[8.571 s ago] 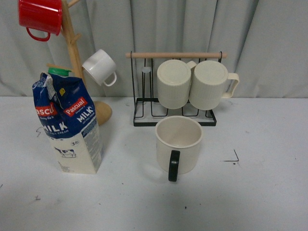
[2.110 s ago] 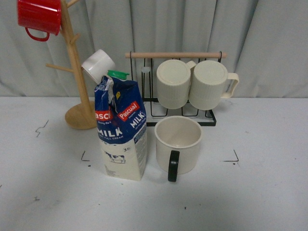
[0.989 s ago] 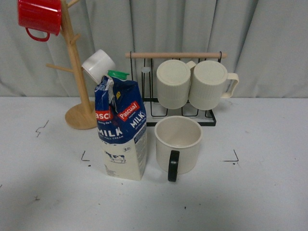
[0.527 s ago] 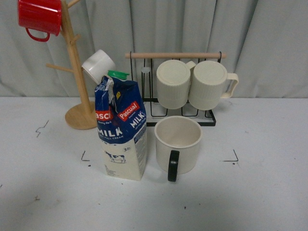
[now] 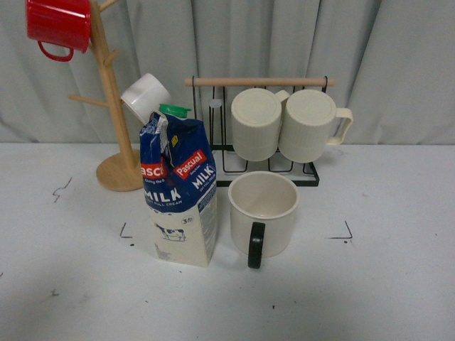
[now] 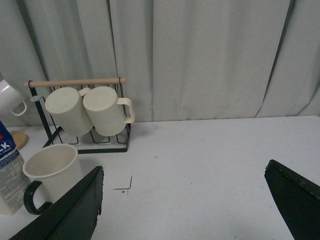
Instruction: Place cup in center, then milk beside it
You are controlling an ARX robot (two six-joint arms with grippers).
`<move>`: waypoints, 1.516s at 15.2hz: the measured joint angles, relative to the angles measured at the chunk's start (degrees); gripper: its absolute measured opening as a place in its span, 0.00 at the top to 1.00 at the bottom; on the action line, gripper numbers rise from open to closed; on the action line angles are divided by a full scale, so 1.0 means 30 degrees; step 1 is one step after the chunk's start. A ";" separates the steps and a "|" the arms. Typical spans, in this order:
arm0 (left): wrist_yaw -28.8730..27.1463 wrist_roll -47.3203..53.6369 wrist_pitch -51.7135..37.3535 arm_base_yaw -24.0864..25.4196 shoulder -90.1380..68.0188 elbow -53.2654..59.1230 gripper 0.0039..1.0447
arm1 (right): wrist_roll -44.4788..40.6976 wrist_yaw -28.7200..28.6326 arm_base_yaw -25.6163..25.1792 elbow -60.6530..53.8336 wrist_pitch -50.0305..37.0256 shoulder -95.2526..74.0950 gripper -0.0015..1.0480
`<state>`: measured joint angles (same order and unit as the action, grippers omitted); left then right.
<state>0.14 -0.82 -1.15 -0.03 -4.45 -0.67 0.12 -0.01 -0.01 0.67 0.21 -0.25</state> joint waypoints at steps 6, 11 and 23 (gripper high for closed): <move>-0.0051 -0.0007 0.0452 0.0000 0.1355 0.0007 0.93 | 0.0007 0.0000 0.0000 0.0000 -0.0007 0.0000 0.06; -0.0051 0.0007 0.0452 0.0000 0.1355 0.0007 0.07 | 0.0007 0.0000 0.0000 0.0000 -0.0007 0.0000 0.06; -0.0051 0.0007 0.0452 0.0000 0.1355 0.0007 0.06 | 0.0007 0.0000 0.0000 0.0000 -0.0007 0.0000 0.06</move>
<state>-0.01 -0.80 0.21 -0.03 -0.38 -0.64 0.14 -0.01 -0.01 0.67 0.19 -0.25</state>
